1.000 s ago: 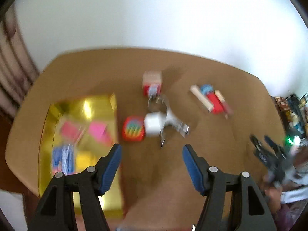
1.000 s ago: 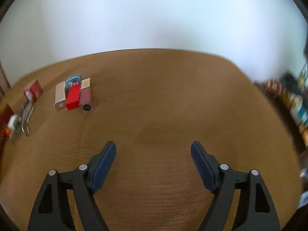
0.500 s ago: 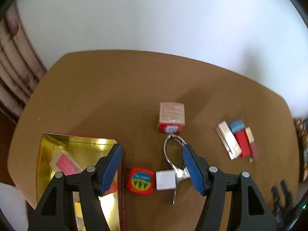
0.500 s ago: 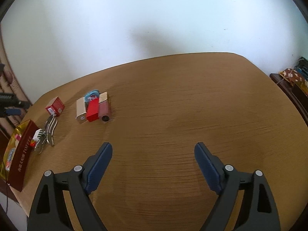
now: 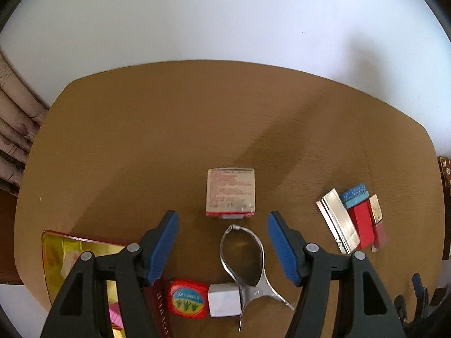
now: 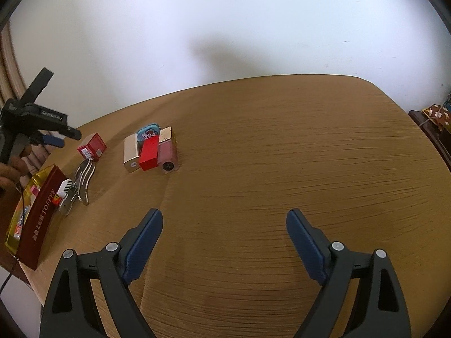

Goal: Organize rigid objects
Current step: 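Move the left tool to the small red-and-white box, then grasp the small red-and-white box with the left tool and carry it over the tin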

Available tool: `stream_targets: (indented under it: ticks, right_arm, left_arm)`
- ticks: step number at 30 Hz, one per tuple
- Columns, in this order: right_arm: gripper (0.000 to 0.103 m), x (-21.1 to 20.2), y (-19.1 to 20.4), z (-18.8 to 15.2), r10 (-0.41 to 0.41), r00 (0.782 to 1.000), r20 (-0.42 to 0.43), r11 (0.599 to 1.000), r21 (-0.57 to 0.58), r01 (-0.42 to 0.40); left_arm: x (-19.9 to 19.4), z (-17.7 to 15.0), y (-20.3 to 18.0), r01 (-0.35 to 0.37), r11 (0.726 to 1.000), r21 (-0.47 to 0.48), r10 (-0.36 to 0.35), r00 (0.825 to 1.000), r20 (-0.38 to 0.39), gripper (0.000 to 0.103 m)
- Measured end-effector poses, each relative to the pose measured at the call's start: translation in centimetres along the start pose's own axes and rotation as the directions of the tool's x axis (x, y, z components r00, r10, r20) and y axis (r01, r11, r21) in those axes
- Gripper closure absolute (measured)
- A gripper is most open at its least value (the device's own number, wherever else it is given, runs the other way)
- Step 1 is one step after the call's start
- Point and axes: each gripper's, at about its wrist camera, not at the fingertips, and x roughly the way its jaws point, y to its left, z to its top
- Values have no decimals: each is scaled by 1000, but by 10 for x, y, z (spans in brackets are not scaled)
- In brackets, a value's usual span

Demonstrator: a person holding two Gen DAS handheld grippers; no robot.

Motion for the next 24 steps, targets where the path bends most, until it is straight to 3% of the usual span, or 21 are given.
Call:
stream_targets:
  ticks: [4,9,22,23,24]
  right_arm:
    - [15,1,3,0,1,1000,-8,1000,-16,-1]
    - [15,1,3,0,7,1000,-15,1000,-17,-7]
    - [15,4,4,-1,12,999,-37,1000,-21,-13]
    - [15,5,4,-1,13,999,-40,1000,-22,-14]
    - [15,6,4,0,13,999,-42,1000,-22,-14]
  left_arm:
    - [8,7,3,37,999,-6,-37,999,-10,36]
    - [25,19,8,9,1000,-8,-9,999,-52,36]
    - [63,40,16,26,999,-20,-29,991,-132,36]
    - [67,40,16,12,1000,-22,-15,990,-137,44]
    - [71,39,16,12,1000,-23,-15,991,-133,59]
